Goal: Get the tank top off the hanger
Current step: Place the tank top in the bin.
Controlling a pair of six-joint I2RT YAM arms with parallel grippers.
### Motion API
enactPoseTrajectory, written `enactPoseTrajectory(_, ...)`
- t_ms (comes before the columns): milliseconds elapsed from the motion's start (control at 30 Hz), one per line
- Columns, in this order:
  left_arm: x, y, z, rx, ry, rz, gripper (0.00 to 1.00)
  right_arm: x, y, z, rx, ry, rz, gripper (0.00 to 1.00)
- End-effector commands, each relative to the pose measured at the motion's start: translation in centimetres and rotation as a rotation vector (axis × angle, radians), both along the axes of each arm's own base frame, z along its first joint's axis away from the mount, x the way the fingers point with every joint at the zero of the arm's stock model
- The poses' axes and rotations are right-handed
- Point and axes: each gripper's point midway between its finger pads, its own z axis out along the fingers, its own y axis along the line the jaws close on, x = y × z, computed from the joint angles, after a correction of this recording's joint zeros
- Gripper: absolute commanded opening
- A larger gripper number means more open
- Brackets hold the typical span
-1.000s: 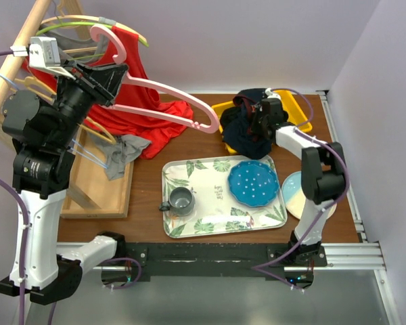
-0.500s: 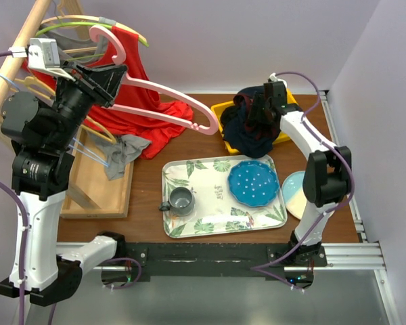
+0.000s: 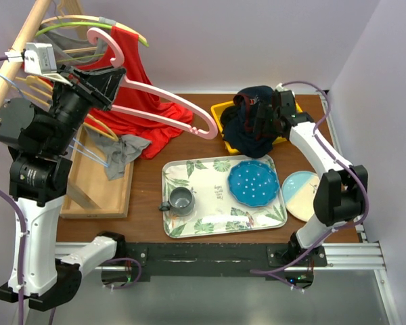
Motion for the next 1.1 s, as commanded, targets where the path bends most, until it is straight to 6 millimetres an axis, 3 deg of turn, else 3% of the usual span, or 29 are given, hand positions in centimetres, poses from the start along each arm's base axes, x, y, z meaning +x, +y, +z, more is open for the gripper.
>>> enactPoseTrajectory(0,-1.0,-0.1,1.7,-0.017,-0.069,-0.016,0.00,1.3,1.7,-1.9,0.048,-0.033,0.079,0.86)
enactPoseTrajectory(200,-1.8,0.3,2.5,-0.033,-0.085,-0.009,0.00,2.6,1.7,-3.7,-0.026,0.019,0.148,0.77)
enactPoseTrajectory(400,-2.0,0.5,2.8,-0.041,-0.087,0.001,0.00,3.1,1.1,-6.2,-0.077,0.059,0.148,0.56)
enactPoseTrajectory(433,-2.0,0.5,2.8,-0.041,-0.087,0.000,0.00,3.3,1.0,-6.2,-0.083,0.060,0.146,0.43)
enactPoseTrajectory(500,-2.1,0.5,2.8,-0.043,-0.086,-0.003,0.00,3.8,0.6,-5.7,-0.110,0.041,0.139,0.31)
enactPoseTrajectory(533,-2.1,0.5,2.8,-0.043,-0.088,-0.003,0.00,4.1,0.5,-5.2,-0.120,0.026,0.139,0.19)
enactPoseTrajectory(633,-2.0,0.6,2.7,-0.042,-0.084,0.004,0.00,6.1,0.1,-2.6,-0.169,-0.073,0.147,0.00)
enactPoseTrajectory(800,-1.8,0.3,2.6,-0.045,-0.079,-0.006,0.00,10.0,-1.5,1.5,-0.276,-0.235,0.088,0.00)
enactPoseTrajectory(900,-1.6,0.4,2.3,-0.044,-0.069,-0.003,0.00,12.0,-2.3,1.9,-0.323,-0.280,0.050,0.00)
enactPoseTrajectory(1067,-1.5,0.5,2.3,-0.041,-0.070,0.007,0.00,13.5,-4.1,-0.4,-0.430,-0.269,0.029,0.00)
